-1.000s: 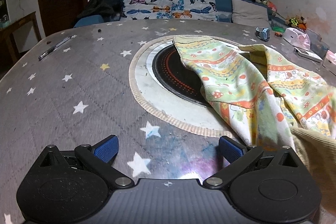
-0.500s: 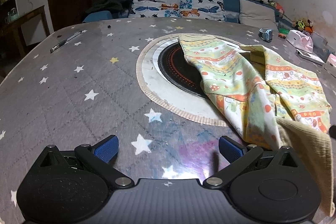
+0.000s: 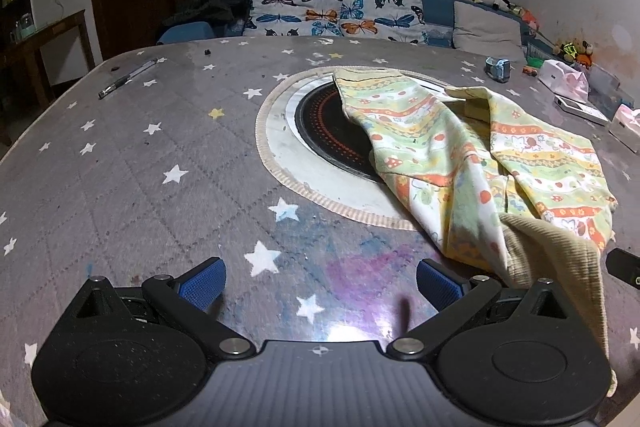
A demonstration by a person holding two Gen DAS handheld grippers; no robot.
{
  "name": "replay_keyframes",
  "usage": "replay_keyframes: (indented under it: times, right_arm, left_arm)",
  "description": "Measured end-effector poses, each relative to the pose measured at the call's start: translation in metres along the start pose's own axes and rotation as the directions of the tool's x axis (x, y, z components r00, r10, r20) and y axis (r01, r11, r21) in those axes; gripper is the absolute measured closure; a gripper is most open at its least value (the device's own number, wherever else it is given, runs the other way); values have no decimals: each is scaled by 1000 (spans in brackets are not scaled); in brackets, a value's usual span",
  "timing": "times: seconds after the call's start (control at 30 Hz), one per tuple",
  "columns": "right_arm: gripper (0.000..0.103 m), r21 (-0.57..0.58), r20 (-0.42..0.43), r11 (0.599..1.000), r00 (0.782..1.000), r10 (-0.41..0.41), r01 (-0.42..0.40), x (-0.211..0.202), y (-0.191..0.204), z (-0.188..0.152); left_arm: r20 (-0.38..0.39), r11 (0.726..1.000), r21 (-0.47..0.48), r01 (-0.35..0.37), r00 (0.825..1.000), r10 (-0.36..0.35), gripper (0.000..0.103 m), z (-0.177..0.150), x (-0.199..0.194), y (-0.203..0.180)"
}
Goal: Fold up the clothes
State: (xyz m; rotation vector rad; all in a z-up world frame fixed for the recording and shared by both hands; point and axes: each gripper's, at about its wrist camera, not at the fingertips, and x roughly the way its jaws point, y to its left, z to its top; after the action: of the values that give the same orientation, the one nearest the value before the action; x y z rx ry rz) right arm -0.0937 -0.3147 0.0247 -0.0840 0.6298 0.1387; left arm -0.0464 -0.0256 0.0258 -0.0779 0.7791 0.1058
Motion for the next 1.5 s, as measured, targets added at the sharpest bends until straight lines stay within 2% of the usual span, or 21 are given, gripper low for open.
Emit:
replay_keyframes:
  times: [0.5,0.83,0.97,1.2,1.5]
  right_arm:
    - [0,-2,0,1000,1000,21,-21,-5,4,-3]
    - [0,-16,-1,999,1000,30,-30,-1,5,2]
    - [1,-14,-1,999,999,40,-40,6,1,10]
    - [10,-25,1,998,998,55,-55,32,-10,40]
    - [20,-37,0,996,996,87,-87,81,-15,91]
  left_arm:
    - [-8,999,14,-32,999,32,0,-3,-7,-4]
    - [21,999,8,-38,999,38,0,14,-6,-4]
    - [48,999,33,-3,999,1,0,30,-5,-13]
    - [93,991,116,68,993,-79,0,61,2,-37]
    - [67,972,195,130,987,-145,4,90,37,-66]
